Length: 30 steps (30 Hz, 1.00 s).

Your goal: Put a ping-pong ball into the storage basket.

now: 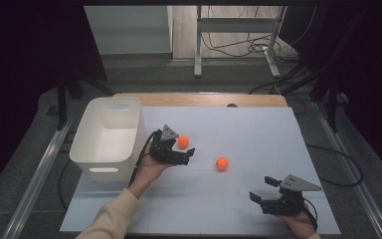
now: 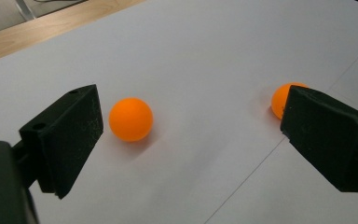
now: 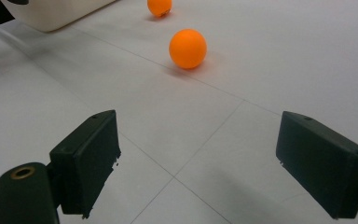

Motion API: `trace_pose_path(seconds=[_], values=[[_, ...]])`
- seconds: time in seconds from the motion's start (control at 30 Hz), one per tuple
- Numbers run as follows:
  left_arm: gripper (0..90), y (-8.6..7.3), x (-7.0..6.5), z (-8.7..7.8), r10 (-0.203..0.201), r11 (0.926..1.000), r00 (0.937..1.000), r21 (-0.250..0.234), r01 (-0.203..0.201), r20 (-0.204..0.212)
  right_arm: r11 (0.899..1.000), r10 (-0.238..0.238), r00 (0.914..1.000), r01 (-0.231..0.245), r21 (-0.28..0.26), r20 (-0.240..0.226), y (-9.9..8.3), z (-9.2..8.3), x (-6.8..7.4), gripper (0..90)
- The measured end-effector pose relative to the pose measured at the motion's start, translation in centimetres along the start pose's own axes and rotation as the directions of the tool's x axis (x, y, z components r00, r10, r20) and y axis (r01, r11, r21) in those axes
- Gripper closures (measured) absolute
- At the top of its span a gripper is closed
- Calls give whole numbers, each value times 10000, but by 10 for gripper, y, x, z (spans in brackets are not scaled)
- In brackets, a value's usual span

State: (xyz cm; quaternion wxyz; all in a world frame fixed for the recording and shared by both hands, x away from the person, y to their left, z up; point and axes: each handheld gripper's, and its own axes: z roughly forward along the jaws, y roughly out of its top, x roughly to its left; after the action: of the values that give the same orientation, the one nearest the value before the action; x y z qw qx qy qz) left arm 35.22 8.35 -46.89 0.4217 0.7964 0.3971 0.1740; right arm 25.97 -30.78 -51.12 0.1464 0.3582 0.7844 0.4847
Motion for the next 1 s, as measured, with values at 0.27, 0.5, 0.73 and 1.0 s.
trace_pose_path(seconds=[0.27, 0.5, 0.73, 1.0], values=[[67, 2, 3, 7, -5, 9999, 10000, 121, 6, -63, 10000, -8, 10000, 8, 1, 0, 0, 0, 0, 140], [68, 2, 6, 12, -182, 9997, 9998, 143, 183, -74, 10000, -21, 10000, 21, 8, 14, 0, 0, 0, 140], [67, 3, 10, 20, -212, 9993, 9997, 290, 216, -149, 10000, 28, 10000, -28, -21, -22, 0, 0, 0, 139], [68, 6, 14, 26, -388, 9988, 9991, 304, 393, -181, 10000, 16, 10000, -16, 0, -6, 0, 0, 0, 139]])
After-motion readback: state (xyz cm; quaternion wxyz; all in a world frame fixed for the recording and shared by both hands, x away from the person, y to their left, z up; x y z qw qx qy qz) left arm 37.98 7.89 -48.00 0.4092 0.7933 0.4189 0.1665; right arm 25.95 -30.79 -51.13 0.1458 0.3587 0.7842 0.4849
